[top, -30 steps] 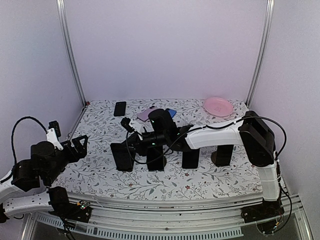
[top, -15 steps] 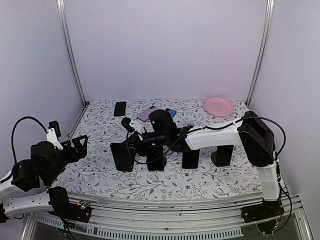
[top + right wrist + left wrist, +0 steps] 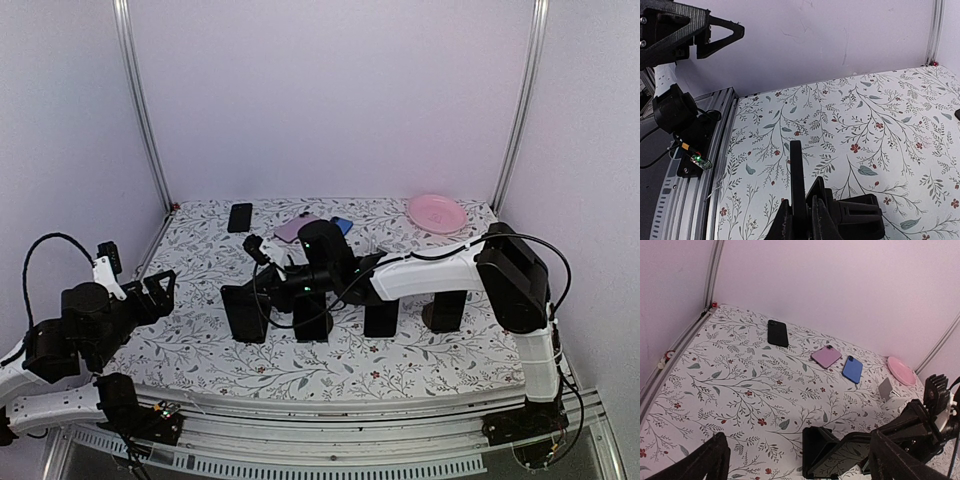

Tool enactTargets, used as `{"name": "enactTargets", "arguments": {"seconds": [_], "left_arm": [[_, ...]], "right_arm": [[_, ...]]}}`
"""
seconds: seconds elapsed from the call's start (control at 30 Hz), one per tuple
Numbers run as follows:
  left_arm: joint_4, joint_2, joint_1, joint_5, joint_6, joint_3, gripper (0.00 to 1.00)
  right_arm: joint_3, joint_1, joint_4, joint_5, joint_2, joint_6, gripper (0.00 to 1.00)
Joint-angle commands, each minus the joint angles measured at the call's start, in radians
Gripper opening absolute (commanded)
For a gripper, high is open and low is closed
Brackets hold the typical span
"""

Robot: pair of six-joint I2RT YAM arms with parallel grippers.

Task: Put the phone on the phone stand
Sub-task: Place the phone stand on the phone stand.

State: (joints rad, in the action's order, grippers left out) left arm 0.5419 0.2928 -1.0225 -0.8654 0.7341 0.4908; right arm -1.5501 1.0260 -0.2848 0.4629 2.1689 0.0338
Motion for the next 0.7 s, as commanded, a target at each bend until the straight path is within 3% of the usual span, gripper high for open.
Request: {"name": "enactTargets", "arguments": {"seconds": [0.0, 0.2, 0.5, 0.67], "left_arm": [[-0.008, -0.046, 0.003, -0.005, -0.009, -0.011, 0.97], [-0.01, -0.045, 0.003, -0.003, -0.009, -0.011, 0.97], [-0.012, -0.027, 0.003, 0.003, -0.011, -0.008, 0.97], [-0.024, -0.001, 0.004, 0.011, -0.006, -0.003, 0.97]], "right_arm": [[0.005, -0.005, -0.049, 0.001, 0.012, -0.021, 0.1], [0.004, -0.005, -0.044, -0.005, 0.001, -0.028, 0.3], [-0.004, -0.005, -0.022, -0.027, -0.021, -0.029, 0.47], [-0.02, -0.006, 0.006, -0.057, -0.041, -0.029, 0.69]]}}
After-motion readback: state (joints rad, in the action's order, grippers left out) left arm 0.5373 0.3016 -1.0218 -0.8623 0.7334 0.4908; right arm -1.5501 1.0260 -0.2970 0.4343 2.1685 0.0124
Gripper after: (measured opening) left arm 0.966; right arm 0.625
